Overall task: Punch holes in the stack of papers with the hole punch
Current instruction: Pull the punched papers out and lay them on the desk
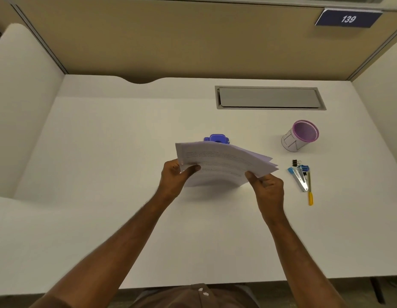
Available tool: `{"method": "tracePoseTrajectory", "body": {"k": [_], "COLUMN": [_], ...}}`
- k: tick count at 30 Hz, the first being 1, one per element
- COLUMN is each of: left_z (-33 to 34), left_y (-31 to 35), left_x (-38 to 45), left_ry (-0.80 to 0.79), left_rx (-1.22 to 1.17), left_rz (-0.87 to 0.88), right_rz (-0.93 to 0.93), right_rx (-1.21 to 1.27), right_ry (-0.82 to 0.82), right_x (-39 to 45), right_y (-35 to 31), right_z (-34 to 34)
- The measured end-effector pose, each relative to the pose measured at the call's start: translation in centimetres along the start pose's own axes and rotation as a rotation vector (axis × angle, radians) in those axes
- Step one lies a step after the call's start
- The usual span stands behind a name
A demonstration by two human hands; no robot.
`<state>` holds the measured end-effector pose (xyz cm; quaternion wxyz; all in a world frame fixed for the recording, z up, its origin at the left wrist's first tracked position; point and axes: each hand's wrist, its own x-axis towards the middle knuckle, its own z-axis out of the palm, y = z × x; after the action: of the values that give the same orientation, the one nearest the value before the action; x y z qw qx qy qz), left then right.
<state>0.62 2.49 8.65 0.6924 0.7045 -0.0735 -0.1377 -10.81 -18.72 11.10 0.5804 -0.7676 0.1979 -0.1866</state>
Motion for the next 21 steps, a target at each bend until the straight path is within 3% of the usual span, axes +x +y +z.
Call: {"method": "tracePoseTrajectory", "body": {"k": [21], "left_z": [-0.1], "left_y": [0.1], "left_x": [-0.4], "left_ry": [0.032], "left_rx": [0.067], "left_rz": [0.005], "right_rz": [0.038], "right_rx": [0.004], "right_ry": [0.002], "right_x": [-1.2], "right_y": [-0.2], "right_z": [0.3]}}
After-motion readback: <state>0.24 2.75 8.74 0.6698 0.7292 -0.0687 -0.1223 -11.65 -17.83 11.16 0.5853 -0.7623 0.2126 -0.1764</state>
